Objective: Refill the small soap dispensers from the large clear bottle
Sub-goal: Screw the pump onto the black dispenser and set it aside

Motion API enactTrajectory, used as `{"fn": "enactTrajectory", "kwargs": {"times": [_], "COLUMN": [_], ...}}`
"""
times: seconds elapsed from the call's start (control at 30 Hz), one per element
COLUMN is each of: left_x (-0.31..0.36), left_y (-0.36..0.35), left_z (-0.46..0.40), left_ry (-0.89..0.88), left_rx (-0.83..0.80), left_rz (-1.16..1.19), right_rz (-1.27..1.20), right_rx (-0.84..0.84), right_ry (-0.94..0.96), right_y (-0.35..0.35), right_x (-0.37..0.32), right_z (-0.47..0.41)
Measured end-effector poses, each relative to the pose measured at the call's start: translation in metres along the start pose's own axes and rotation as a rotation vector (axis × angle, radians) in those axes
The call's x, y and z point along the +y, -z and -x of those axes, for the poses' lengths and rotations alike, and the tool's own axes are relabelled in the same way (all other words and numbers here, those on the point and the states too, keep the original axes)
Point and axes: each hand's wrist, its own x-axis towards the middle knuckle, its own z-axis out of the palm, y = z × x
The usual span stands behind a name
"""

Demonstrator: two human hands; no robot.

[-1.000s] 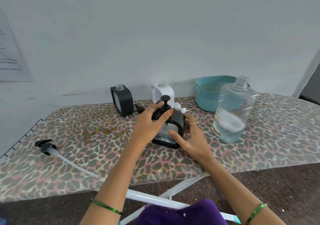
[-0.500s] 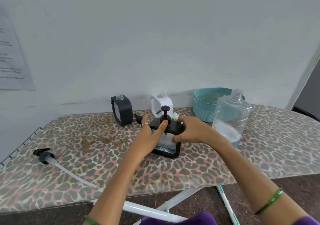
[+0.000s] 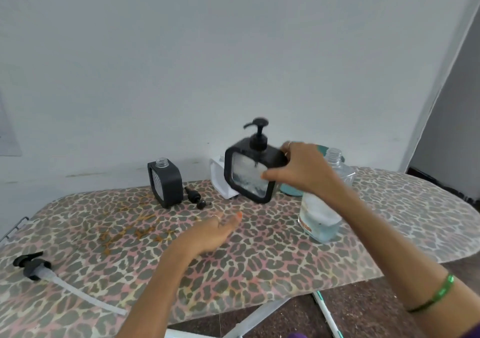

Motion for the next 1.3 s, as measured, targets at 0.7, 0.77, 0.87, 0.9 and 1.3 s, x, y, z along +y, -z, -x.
{"fn": "enactTrajectory", "kwargs": {"times": [0.7,0.77,0.87,0.9,1.3], "left_x": [0.038,0.036,0.037,0.038,0.041], "left_y": [-0.031,-0.033,-0.032,-0.031,-0.030], "left_z": [-0.060,-0.064,-0.065,-0.065,-0.068], "left_ry": [0.181,0.176,0.170,0.172,0.219], "left_rx": [-0.046,-0.032,-0.027,-0.027,-0.025], "left_rz": [-0.530,-0.509,-0.496,-0.492,-0.452], "right_rz": [0.080,0.065,0.042,0.037,0.264], "right_rx": [0.283,0.258,0.244,0.244,0.150], "right_ry": [-0.313,-0.319,-0.325,-0.325,-0.366], "right_y": [0.065,0.052,0.034,0.029,0.001], "right_x": [0.136,0.149,0.162,0.166,0.188], "right_z": [-0.094,-0.096,-0.099,-0.100,-0.116]}}
